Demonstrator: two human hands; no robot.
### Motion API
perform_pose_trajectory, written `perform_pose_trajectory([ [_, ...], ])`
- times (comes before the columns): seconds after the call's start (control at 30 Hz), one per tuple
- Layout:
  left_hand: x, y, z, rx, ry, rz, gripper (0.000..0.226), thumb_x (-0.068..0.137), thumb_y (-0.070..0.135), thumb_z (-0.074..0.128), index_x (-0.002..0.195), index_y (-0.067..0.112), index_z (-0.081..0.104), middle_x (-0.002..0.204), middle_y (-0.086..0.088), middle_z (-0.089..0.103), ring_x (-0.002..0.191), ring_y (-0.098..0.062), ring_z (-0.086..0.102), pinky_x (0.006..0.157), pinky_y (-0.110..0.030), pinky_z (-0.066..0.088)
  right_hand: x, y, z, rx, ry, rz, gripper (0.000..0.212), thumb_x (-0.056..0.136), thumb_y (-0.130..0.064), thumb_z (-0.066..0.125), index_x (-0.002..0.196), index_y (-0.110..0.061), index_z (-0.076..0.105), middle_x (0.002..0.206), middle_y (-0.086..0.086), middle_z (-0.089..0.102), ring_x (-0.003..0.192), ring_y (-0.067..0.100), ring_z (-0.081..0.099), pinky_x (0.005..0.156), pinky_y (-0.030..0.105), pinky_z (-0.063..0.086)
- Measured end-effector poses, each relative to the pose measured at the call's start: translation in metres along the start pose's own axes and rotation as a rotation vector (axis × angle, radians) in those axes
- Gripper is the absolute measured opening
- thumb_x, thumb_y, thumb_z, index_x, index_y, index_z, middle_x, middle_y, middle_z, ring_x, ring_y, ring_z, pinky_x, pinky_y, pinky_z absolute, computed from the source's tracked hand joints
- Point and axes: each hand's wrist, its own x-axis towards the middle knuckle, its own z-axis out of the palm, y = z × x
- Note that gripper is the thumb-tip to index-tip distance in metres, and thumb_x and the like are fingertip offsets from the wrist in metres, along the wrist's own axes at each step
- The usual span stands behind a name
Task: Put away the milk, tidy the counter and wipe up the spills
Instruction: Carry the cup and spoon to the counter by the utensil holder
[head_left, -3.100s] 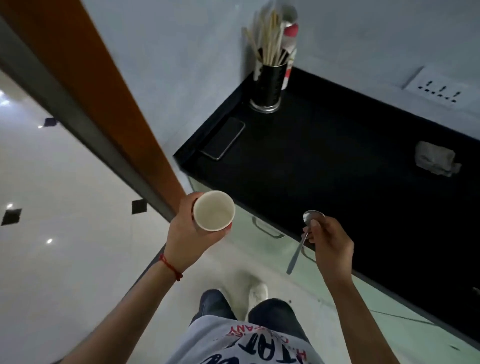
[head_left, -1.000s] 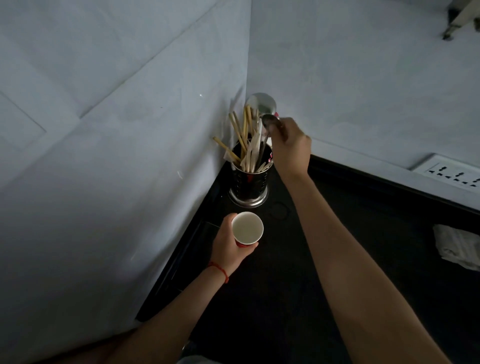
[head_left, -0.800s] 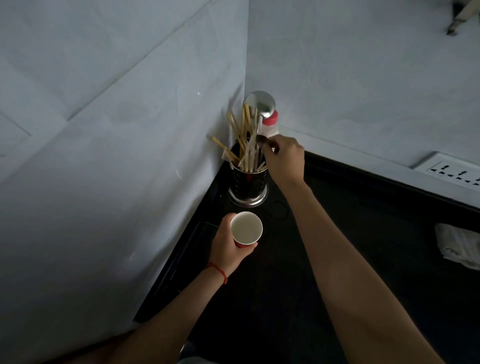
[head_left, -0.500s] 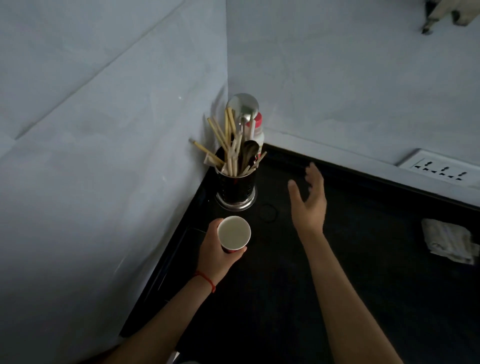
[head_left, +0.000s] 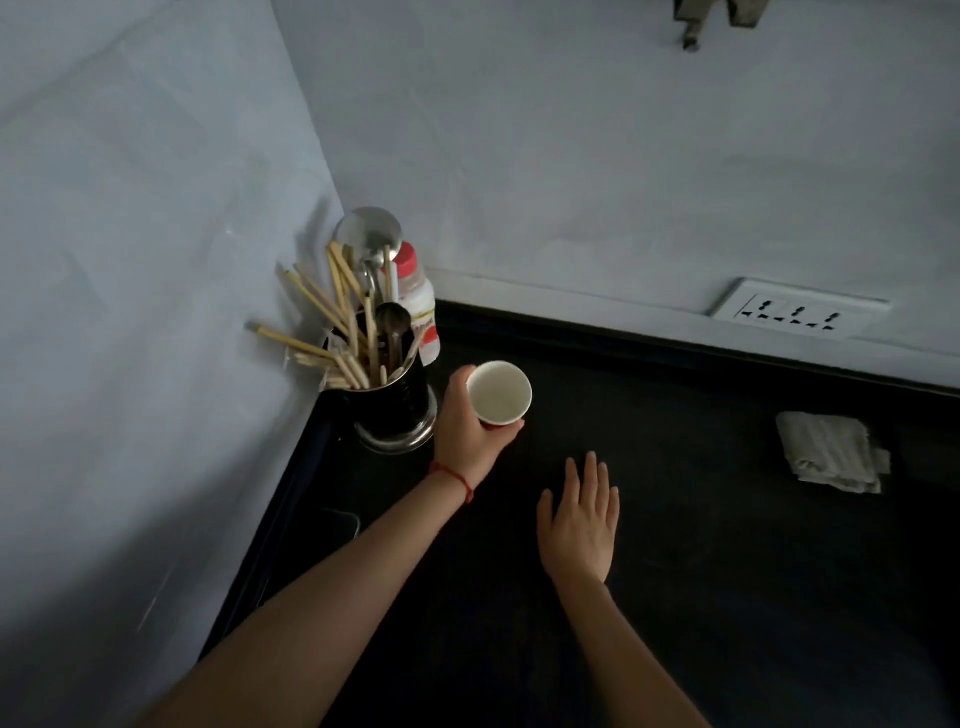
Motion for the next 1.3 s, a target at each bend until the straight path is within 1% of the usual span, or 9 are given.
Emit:
perform_pose_trajectory([
  [0.07,0.019,-0.001,0.009,0.041,0.002,-0.028,0.075,0.063,0.017,0.082,0.125,0.006,0.041,0.124,-0.012,0.053,0.115,-0.024,0.052,0.09,-0.024,0.04,0.001,-0.001,0.001,0.013,0.02,-0.002,0.056,0.097,-0.037,0.028,0.147,-0.015,0.016,0.158,0.008,0.002,0.146,0.022,-0.003,0.117,0.038,-0.002],
  [0.23,0.056,-0.008,0.025,0.01,0.043,-0.076,0.078,0.064,0.013,0.081,0.129,0.003,0.04,0.129,-0.016,0.051,0.121,-0.029,0.049,0.103,-0.038,0.041,0.003,0.001,0.003,0.019,0.033,-0.008,0.056,0.097,-0.037,0.029,0.147,-0.015,0.017,0.158,0.008,0.002,0.145,0.023,-0.003,0.116,0.037,-0.004],
  [0.33,0.068,-0.011,0.031,-0.002,0.047,-0.088,0.079,0.065,0.015,0.08,0.131,0.005,0.038,0.129,-0.015,0.051,0.121,-0.029,0.049,0.103,-0.043,0.042,0.004,0.001,0.004,0.012,0.036,-0.012,0.056,0.097,-0.037,0.029,0.147,-0.015,0.017,0.158,0.008,0.002,0.145,0.023,-0.004,0.114,0.036,-0.006],
  [0.6,0.061,-0.012,0.027,-0.02,0.014,-0.2,0.103,0.067,0.013,0.079,0.146,0.011,0.013,0.149,-0.013,0.031,0.139,-0.025,0.03,0.115,-0.038,0.026,0.004,0.002,0.004,0.02,0.033,-0.01,0.057,0.096,-0.038,0.03,0.147,-0.015,0.017,0.158,0.009,0.002,0.145,0.023,-0.003,0.116,0.038,-0.004],
  [0.67,0.051,-0.011,0.023,-0.04,0.031,-0.23,0.098,0.069,0.014,0.077,0.145,0.012,0.015,0.147,-0.014,0.035,0.137,-0.026,0.034,0.114,-0.043,0.03,0.004,0.002,0.003,0.004,0.014,-0.012,0.057,0.096,-0.038,0.029,0.147,-0.016,0.015,0.158,0.008,0.001,0.145,0.023,-0.004,0.115,0.037,-0.006],
  [0.8,0.008,-0.009,0.014,0.027,0.037,-0.231,0.07,0.077,0.015,0.07,0.138,0.01,0.034,0.14,-0.011,0.043,0.13,-0.023,0.042,0.106,-0.043,0.041,0.003,0.001,0.0,0.009,-0.001,-0.012,0.056,0.097,-0.038,0.029,0.147,-0.016,0.015,0.158,0.008,0.0,0.145,0.022,-0.005,0.115,0.037,-0.005],
  [0.97,-0.061,-0.021,-0.008,0.111,-0.175,-0.179,0.037,0.084,0.021,0.063,0.119,0.012,0.055,0.124,-0.006,0.055,0.118,-0.017,0.052,0.1,-0.039,0.047,-0.001,0.007,-0.015,0.036,-0.101,-0.055,0.055,0.096,-0.033,0.036,0.146,-0.02,0.017,0.158,0.005,0.001,0.146,0.02,-0.003,0.117,0.036,0.0],
  [1.1,-0.097,-0.027,-0.027,0.145,-0.395,-0.198,0.032,0.087,0.023,0.059,0.117,0.013,0.057,0.121,-0.002,0.059,0.112,-0.007,0.051,0.098,-0.027,0.045,-0.027,0.023,-0.032,0.089,-0.114,-0.048,0.054,0.095,-0.029,0.043,0.144,-0.022,0.023,0.156,0.002,0.017,0.145,0.018,0.009,0.117,0.037,0.011],
  [1.3,-0.131,-0.029,-0.04,0.175,-0.549,-0.154,0.027,0.088,0.022,0.058,0.113,0.013,0.06,0.116,-0.002,0.063,0.11,-0.012,0.056,0.096,-0.024,0.044,-0.112,0.076,-0.045,0.177,-0.01,0.146,0.047,0.094,-0.027,0.045,0.139,-0.023,0.035,0.152,-0.002,0.028,0.143,0.015,0.019,0.116,0.036,0.017],
])
